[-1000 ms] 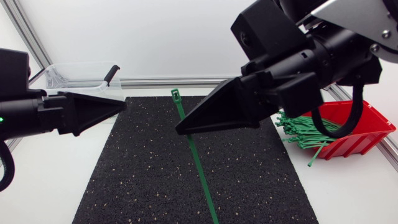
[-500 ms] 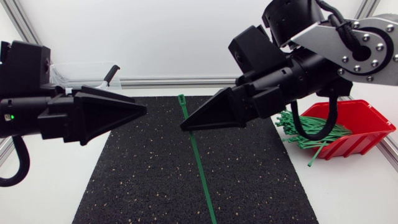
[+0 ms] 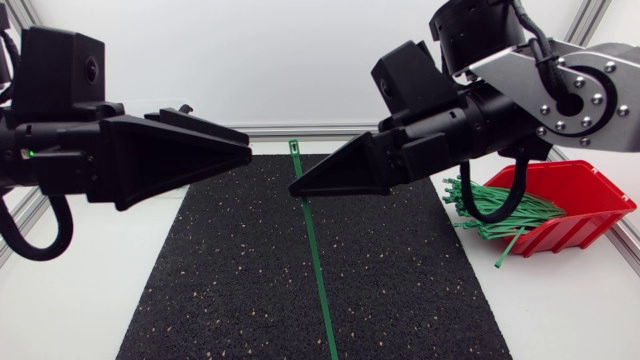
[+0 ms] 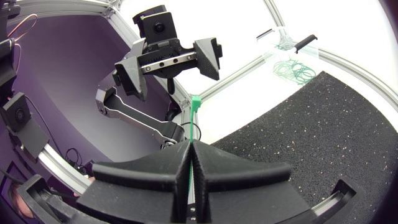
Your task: Take a green cable tie from the red box, thread the tail through the head to close it, then place it in the transparent bin on the left.
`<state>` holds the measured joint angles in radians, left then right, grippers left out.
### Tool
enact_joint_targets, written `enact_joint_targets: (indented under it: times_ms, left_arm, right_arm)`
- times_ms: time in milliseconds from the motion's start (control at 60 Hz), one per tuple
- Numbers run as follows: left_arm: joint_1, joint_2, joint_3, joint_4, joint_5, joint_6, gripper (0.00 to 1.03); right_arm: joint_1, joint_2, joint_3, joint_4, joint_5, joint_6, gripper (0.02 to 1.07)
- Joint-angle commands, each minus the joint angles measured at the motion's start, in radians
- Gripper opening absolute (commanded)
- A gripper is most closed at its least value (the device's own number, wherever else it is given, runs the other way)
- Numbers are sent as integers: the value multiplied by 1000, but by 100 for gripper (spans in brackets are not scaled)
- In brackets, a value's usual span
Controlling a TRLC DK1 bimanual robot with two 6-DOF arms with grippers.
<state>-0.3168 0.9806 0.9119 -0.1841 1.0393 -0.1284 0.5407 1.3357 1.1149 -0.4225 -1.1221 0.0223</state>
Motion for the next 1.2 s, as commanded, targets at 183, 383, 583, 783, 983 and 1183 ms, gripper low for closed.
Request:
enact_joint_targets:
  times_ms: [183, 383, 583, 783, 983, 1183]
  left_arm:
    - [-41, 95, 28, 80, 57, -10, 84]
    - [-84, 104, 42, 104, 64, -19, 81]
    - [-119, 107, 33, 155, 62, -45, 72]
    - [-123, 127, 18, 179, 62, -51, 63]
    - [-116, 148, 8, 193, 59, -51, 63]
    - [-146, 165, 12, 207, 27, -51, 59]
  right_arm:
    - [-33, 3, -46, 54, -18, 59, 7]
    - [-33, -1, -49, 77, -18, 76, 7]
    - [-25, -21, -52, 80, -16, 76, 8]
    - [-25, -47, -73, 114, -16, 88, 8]
    - [-12, -69, -86, 126, -5, 94, 8]
    - [-8, -69, -98, 159, -4, 116, 8]
